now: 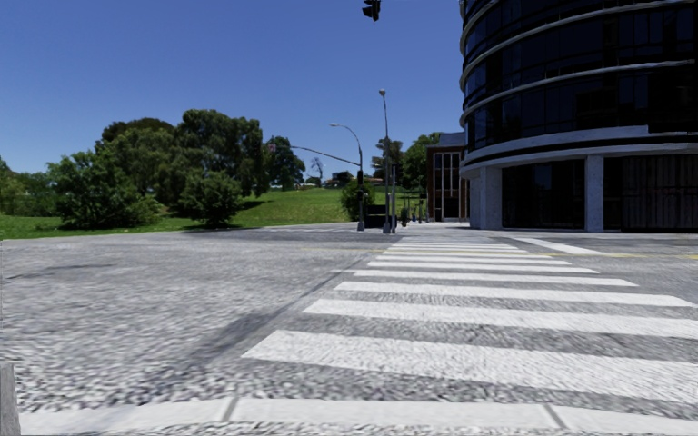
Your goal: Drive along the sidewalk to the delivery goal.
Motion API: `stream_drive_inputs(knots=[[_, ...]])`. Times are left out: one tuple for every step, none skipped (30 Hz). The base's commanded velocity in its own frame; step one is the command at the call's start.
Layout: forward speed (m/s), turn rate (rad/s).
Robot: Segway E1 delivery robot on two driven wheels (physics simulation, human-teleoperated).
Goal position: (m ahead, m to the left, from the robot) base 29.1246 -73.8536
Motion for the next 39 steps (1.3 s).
stream_drive_inputs(knots=[[1.84, -0.58], [1.87, -0.57], [1.87, -0.57], [1.88, -0.57], [1.91, -0.57], [2.00, -0.57], [2.00, -0.57], [2.00, -0.57], [2.00, -0.57], [2.00, -0.44], [2.00, -0.44], [2.00, 0.00], [2.00, 0.00], [2.00, 0.00], [2.00, 0.00], [2.00, 0.00], [2.00, 0.00], [2.00, 0.00], [2.00, 0.00], [2.00, 0.00], [2.00, 0.00], [2.00, 0.00], [2.00, 0.00], [2.00, 0.00], [2.00, 0.00], [2.00, -0.15], [2.00, -0.37], [2.00, -0.37], [2.00, -0.44], [2.00, -0.46], [2.00, -0.46], [2.00, -0.46], [2.00, -0.41], [2.00, -0.19], [2.00, -0.09], [2.00, -0.09], [2.00, 0.00], [2.00, 0.00], [2.00, 0.00]])
